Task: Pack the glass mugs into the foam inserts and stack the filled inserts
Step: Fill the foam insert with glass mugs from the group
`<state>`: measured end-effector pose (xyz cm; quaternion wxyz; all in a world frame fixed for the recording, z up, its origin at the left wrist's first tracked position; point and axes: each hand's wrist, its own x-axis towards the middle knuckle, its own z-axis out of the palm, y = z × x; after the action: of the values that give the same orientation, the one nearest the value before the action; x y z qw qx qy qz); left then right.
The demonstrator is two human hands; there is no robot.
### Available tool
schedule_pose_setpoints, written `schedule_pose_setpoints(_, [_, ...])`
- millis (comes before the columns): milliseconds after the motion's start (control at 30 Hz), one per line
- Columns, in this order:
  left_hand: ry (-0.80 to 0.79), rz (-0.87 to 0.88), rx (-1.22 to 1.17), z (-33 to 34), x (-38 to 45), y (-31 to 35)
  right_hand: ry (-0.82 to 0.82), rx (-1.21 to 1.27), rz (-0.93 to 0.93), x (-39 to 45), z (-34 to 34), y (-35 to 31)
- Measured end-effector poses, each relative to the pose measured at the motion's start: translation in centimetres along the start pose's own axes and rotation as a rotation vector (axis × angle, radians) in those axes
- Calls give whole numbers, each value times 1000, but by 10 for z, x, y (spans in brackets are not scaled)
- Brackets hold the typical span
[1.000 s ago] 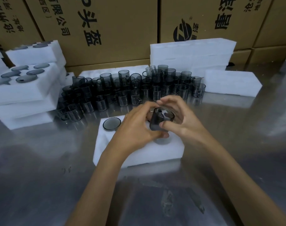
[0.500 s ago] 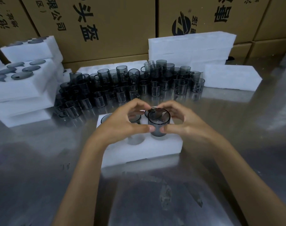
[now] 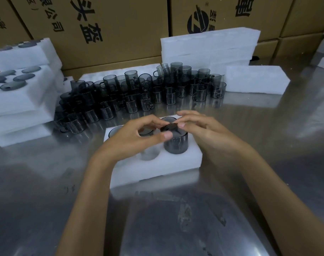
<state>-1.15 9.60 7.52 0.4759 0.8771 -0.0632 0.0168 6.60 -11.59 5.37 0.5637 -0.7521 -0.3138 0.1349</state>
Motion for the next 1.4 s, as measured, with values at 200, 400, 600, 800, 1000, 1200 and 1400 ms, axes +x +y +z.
schedule_pose_setpoints(200, [64,15,56,1,3,-4,-35,36,59,3,-2,9])
schedule_pose_setpoints(400, [19,-236,242,1,4,-14,-67,104,120,4,-3,25])
schedule_pose_setpoints(600, [4,-307,297,5,6,-14,-148,218,195,5,-3,34])
schedule_pose_setpoints(800, [39,-319,323,7,9,-13,-132,267,221,8,-2,37])
schedule_pose_setpoints(1000, [124,-255,339,3,5,-18,-57,349,226,13,0,52])
schedule_pose_setpoints(1200, [396,-134,182,-15,26,-26,543,272,211,48,11,63])
schedule_pose_setpoints(1400, [493,-172,389,-57,118,-31,654,4,196,72,13,68])
